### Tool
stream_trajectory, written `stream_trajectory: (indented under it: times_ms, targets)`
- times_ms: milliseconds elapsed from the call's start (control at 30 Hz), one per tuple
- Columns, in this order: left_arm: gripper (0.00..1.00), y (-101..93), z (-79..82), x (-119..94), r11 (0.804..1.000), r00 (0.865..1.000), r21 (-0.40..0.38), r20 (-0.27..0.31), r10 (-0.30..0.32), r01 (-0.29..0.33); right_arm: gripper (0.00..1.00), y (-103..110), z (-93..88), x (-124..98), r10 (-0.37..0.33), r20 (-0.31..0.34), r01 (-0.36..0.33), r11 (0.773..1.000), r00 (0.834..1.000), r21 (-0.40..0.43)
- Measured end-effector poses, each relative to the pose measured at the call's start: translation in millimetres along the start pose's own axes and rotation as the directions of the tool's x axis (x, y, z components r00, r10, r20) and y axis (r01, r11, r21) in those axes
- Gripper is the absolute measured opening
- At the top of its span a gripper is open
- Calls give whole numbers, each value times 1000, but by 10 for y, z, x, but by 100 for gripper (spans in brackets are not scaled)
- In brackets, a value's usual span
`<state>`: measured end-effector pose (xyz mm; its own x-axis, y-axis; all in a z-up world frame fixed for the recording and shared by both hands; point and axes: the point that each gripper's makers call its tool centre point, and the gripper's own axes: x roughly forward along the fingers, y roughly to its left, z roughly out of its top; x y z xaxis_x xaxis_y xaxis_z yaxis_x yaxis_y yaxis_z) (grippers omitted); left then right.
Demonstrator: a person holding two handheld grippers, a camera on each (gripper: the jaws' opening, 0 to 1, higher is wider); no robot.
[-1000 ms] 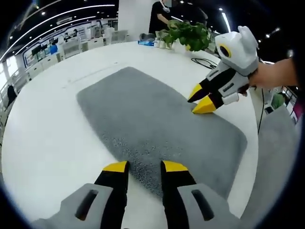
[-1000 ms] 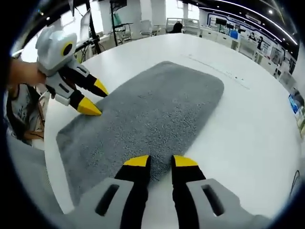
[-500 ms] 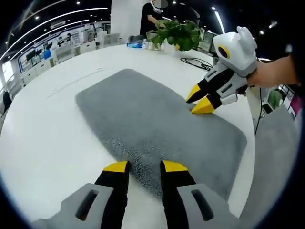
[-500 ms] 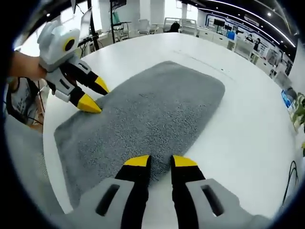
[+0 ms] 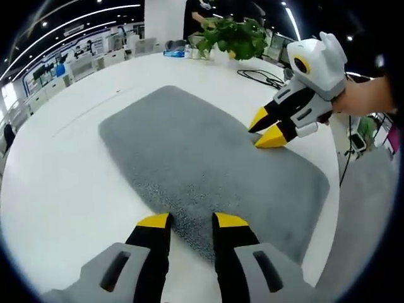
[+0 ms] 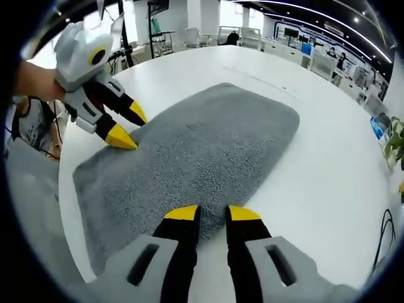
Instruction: Fold the towel on the table until its edges align and the towel forms a compact rectangular stack.
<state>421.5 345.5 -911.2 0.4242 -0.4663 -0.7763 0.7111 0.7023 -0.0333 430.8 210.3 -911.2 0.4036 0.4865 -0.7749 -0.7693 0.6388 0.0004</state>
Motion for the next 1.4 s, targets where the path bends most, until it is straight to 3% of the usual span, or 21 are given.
stream_trajectory:
  times_ms: [333, 500, 633, 767, 867, 900, 1000, 1067, 1167, 1233, 1400]
  targets:
    - [27, -27, 36, 18, 999, 999, -27, -15, 36, -36, 16, -65, -45, -29, 23, 20, -24, 999, 1000, 21]
    - [28, -22, 71, -116, 993, 995, 53, 4, 103, -103, 17, -84, -4, -54, 31, 40, -34, 997, 999, 71]
    - [29, -33, 117, -274, 991, 992, 58, 32, 123, -125, 24, -7, 143, -195, 49, 143, -61, 995, 989, 84]
    - [29, -61, 111, -408, 988, 991, 83, 34, 126, -129, 30, 196, 180, -274, 110, 161, -106, 994, 981, -34]
    - [29, -96, 140, -533, 992, 990, 3, 63, 126, -126, 34, 400, 177, -336, 155, 159, -144, 987, 975, -77]
    - [29, -112, 139, -574, 992, 990, 13, 65, 122, -123, 36, 457, 181, -352, 171, 160, -159, 984, 972, -84]
    - [29, -234, 139, -669, 992, 991, 38, 68, 114, -117, 41, 686, 194, -421, 242, 162, -217, 963, 957, -158]
    - [29, -309, 142, -713, 995, 992, 28, 83, 94, -97, 45, 811, 145, -467, 268, 129, -234, 945, 955, -229]
    - [29, -453, 93, -732, 996, 995, 59, 71, 65, -70, 45, 938, 77, -532, 291, 97, -250, 920, 952, -303]
    - [28, -543, 21, -732, 990, 997, 127, 38, 62, -66, 43, 983, 60, -573, 294, 96, -252, 917, 951, -310]
    - [28, -693, -34, -707, 995, 996, 78, 56, 63, -68, 43, 1087, -2, -651, 319, 100, -272, 905, 942, -327]
